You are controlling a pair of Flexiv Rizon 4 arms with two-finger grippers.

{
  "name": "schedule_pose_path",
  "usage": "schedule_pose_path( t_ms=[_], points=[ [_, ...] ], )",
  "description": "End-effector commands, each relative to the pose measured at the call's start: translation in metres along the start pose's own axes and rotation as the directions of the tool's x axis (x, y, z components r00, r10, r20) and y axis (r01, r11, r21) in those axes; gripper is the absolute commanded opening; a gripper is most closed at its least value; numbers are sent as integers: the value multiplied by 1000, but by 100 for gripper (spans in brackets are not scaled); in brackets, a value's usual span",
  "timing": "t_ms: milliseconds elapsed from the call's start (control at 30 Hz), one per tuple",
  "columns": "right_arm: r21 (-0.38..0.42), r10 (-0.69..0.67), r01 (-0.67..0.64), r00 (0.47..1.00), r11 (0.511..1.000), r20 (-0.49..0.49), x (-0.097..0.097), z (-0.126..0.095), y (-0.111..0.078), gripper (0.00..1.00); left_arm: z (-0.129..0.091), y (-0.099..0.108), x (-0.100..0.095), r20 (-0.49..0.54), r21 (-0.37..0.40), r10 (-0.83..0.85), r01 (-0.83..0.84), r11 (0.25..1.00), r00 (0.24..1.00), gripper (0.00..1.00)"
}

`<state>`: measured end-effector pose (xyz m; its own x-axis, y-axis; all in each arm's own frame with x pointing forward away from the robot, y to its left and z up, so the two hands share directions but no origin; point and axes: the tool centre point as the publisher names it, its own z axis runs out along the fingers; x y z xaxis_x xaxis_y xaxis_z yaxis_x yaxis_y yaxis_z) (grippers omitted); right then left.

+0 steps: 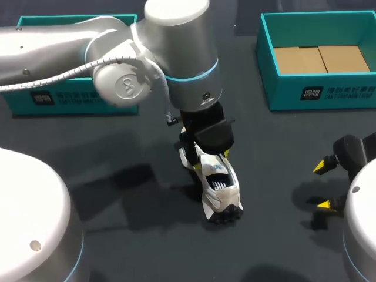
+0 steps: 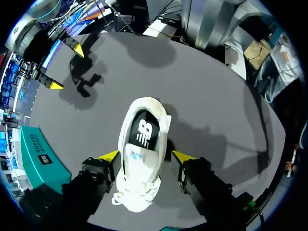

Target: Take the shoe out of the shoebox, open the shoe tongue, remove and reinsert the insole, then place the shoe into the shoebox

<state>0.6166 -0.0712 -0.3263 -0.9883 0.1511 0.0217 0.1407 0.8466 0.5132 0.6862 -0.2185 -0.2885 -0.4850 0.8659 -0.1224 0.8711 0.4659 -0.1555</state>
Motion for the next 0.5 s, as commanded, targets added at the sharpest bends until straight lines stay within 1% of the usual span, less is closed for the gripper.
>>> schedule_pose_path(
  t_ms=[33,367,400,433,500],
  points=[
    [1,-1,1,1000,1000,3,2,-1,0,100,-17,-4,11,11,-26,0,1,1000,1000,100],
    [1,-1,1,1000,1000,3,2,-1,0,100,-17,-4,11,11,-26,0,1,1000,1000,100],
    [1,-1,1,1000,1000,3,2,-1,0,100,-16,-8,16,23,-22,-33,34,999,999,100],
    [1,-1,1,1000,1000,3,2,-1,0,100,-15,-13,20,35,-42,-70,71,997,997,100],
    [1,-1,1,1000,1000,3,2,-1,0,100,-14,-21,24,44,-54,-145,148,988,988,100]
  ],
)
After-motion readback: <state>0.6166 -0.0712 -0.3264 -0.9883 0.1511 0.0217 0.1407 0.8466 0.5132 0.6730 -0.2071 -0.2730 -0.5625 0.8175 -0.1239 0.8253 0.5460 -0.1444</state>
